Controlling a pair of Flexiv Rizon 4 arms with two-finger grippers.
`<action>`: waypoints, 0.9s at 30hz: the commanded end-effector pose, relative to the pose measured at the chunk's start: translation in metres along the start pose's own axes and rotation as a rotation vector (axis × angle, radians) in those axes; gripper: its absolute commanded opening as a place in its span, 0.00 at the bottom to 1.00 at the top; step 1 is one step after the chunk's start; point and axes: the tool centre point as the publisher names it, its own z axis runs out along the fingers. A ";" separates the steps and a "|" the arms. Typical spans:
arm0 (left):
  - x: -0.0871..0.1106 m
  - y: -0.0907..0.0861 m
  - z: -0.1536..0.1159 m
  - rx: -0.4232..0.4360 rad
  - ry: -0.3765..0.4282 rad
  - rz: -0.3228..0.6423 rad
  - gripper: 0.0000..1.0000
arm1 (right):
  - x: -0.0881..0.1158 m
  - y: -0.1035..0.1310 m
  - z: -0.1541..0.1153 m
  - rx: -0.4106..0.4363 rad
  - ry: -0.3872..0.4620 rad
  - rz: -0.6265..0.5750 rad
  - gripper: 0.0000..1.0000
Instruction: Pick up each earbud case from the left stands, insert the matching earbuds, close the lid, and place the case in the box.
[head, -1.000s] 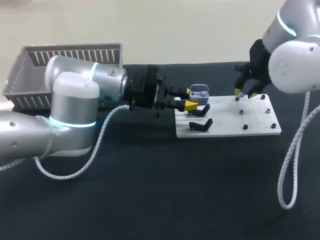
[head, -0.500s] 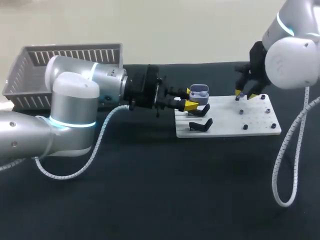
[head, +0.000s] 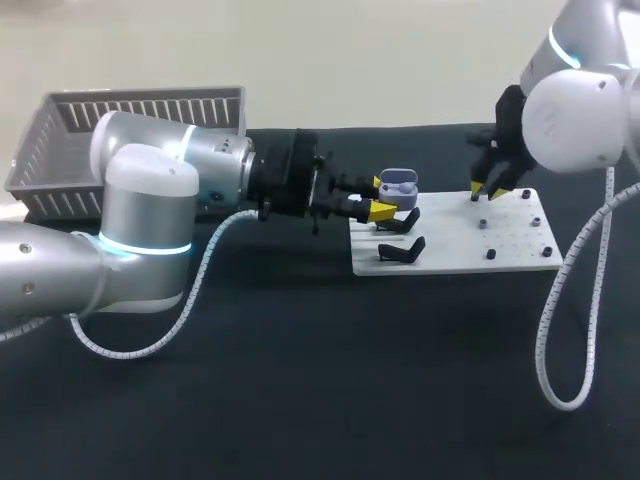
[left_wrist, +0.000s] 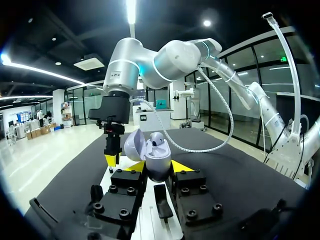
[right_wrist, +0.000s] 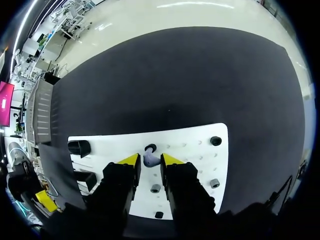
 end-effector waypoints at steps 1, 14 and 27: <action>0.001 0.000 0.000 -0.002 -0.001 0.002 0.00 | -0.002 0.001 0.002 0.001 0.004 0.000 0.16; 0.001 0.000 0.000 -0.002 -0.001 0.002 0.00 | 0.017 0.006 -0.032 0.004 -0.032 0.007 0.00; 0.001 0.000 0.000 -0.002 -0.001 0.002 0.00 | 0.058 0.036 -0.120 -0.002 -0.121 -0.068 0.00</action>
